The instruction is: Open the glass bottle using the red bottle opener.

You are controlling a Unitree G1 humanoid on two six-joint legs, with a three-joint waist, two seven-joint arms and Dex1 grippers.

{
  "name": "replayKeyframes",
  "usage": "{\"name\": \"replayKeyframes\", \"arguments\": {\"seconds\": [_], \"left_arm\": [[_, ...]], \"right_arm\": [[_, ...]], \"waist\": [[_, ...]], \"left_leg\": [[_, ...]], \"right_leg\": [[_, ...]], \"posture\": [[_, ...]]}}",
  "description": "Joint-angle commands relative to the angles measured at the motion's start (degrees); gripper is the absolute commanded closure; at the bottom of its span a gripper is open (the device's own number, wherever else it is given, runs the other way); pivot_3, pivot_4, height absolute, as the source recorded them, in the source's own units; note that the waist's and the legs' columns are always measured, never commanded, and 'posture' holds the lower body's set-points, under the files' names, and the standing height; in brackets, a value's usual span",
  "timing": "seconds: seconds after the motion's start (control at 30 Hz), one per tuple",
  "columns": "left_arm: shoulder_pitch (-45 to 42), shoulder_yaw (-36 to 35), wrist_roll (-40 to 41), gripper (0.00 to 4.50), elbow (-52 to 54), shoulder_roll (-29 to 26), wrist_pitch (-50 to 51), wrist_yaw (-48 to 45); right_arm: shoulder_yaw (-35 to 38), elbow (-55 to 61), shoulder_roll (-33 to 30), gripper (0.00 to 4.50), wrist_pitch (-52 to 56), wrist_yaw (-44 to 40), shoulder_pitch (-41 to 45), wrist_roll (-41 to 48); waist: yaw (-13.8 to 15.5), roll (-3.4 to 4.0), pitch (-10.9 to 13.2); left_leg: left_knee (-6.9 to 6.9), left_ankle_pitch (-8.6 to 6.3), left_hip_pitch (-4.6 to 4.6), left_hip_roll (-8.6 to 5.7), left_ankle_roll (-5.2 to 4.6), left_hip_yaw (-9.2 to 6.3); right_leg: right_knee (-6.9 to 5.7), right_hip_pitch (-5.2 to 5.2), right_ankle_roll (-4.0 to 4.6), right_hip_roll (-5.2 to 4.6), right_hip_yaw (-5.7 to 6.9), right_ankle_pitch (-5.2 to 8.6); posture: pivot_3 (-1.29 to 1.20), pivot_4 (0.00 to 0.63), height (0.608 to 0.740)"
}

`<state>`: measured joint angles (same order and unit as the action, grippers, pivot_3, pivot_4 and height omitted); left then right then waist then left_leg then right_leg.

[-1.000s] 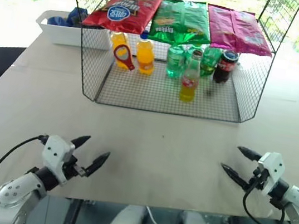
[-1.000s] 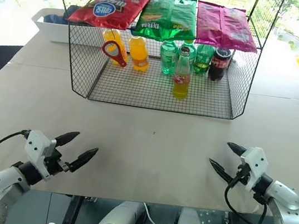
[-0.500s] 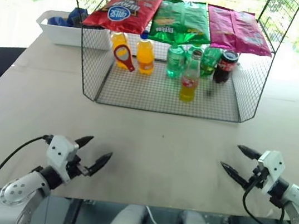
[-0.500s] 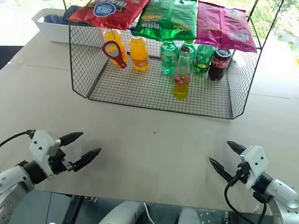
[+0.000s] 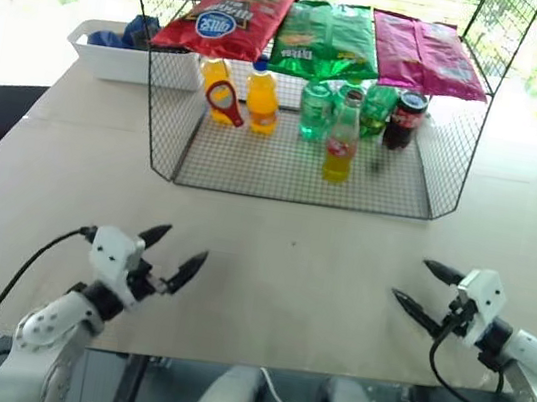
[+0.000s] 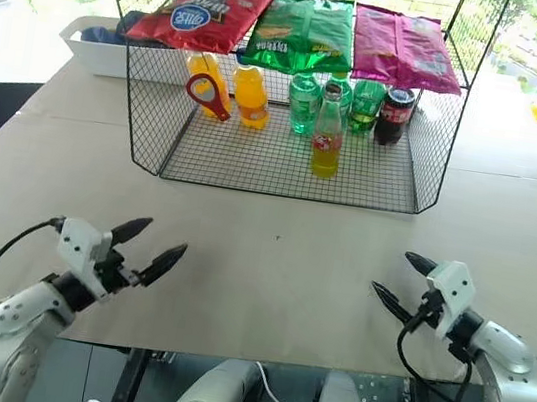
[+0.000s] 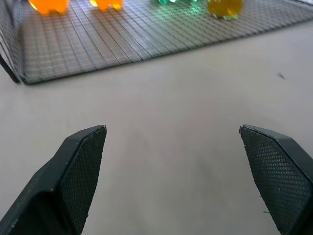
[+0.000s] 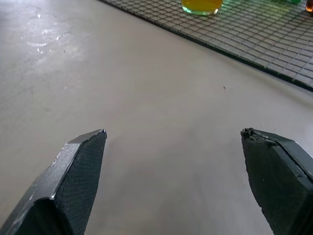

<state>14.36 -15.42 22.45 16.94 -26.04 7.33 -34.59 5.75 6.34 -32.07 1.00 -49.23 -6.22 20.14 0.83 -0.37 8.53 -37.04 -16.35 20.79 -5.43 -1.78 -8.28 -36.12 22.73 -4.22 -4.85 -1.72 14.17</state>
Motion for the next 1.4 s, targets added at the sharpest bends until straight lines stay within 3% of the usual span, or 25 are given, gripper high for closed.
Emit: {"name": "replayKeyframes", "arguments": {"seconds": [0.03, 0.23, 0.63, 0.87, 1.2, 1.23, 1.33, 1.4], "left_arm": [[-5.4, -0.2, -2.1, 0.0, -3.0, 1.3, -1.0, 4.0], [-24.8, 0.3, -6.1, 0.0, -17.1, 4.7, -5.1, 10.9], [-49.6, 0.9, -10.2, 0.0, -40.1, 6.5, -17.6, 15.7], [-57.3, 1.8, -10.9, 0.0, -49.9, 8.3, -22.8, 15.4], [-60.3, 1.5, -10.3, 0.0, -57.3, 8.8, -26.7, 14.8], [-60.5, 1.3, -10.1, 0.5, -57.6, 8.9, -26.8, 14.8], [-60.7, 1.2, -10.0, 1.22, -58.3, 9.1, -27.3, 14.8], [-60.7, 1.2, -9.8, 2.03, -58.6, 9.3, -27.5, 14.5]], "right_arm": [[-1.5, 3.2, 1.7, 0.05, -0.1, 1.2, 1.8, -0.1], [-6.5, 12.0, 6.9, 0.05, 5.6, 5.4, 7.2, 1.6], [-10.2, 21.0, 11.4, 0.05, 12.5, 12.2, 15.6, 1.3], [-10.5, 20.9, 11.1, 0.05, 12.3, 12.7, 16.6, 0.6], [-10.7, 22.0, 10.8, 0.05, 12.6, 13.6, 16.6, 0.6], [-10.7, 22.1, 10.7, 0.0, 12.7, 13.7, 16.7, 0.6], [-10.6, 22.3, 10.6, 0.0, 12.9, 13.8, 16.9, 0.7], [-10.6, 22.5, 10.6, 0.0, 13.2, 13.9, 17.1, 0.7]], "waist": [[0.0, -0.01, 0.0], [0.0, -0.15, -0.1], [-0.1, -0.3, -0.1], [-0.4, -0.36, -0.2], [-1.4, -0.37, -0.2], [-1.4, -0.37, -0.2], [-1.5, -0.37, -0.2], [-1.5, -0.37, -0.2]], "left_leg": [[-0.03, 0.0, 0.0, -0.01, 0.0, 0.0], [-0.33, 0.03, 0.04, -0.12, 0.05, -0.1], [-0.42, 0.06, 0.33, -0.22, 0.05, -0.07], [-0.63, 0.08, 0.73, -0.25, 0.07, -0.04], [-1.17, 0.07, 1.13, -0.31, 0.05, -0.16], [-1.18, 0.07, 1.13, -0.31, 0.05, -0.16], [-1.19, 0.07, 1.13, -0.31, 0.05, -0.16], [-1.19, 0.07, 1.13, -0.31, 0.05, -0.16]], "right_leg": [[-0.03, 0.0, 0.0, 0.0, 0.0, 0.0], [-0.4, 0.05, 0.0, 0.2, 0.07, 0.0], [-0.5, 0.41, 0.0, 0.18, -0.01, 0.0], [-0.7, 0.82, 0.0, 0.19, -0.04, 0.0], [-0.92, 0.99, -0.01, 0.18, 0.08, -0.01], [-0.93, 0.99, -0.01, 0.18, 0.09, -0.01], [-0.94, 0.99, -0.01, 0.18, 0.08, -0.01], [-0.94, 0.99, -0.01, 0.18, 0.08, -0.01]], "posture": [[0.0, 0.15, 0.74], [0.0, 0.15, 0.74], [0.0, 0.15, 0.74], [0.0, 0.15, 0.74], [0.0, 0.15, 0.74], [0.0, 0.15, 0.74], [0.0, 0.15, 0.74], [0.0, 0.15, 0.74]]}}
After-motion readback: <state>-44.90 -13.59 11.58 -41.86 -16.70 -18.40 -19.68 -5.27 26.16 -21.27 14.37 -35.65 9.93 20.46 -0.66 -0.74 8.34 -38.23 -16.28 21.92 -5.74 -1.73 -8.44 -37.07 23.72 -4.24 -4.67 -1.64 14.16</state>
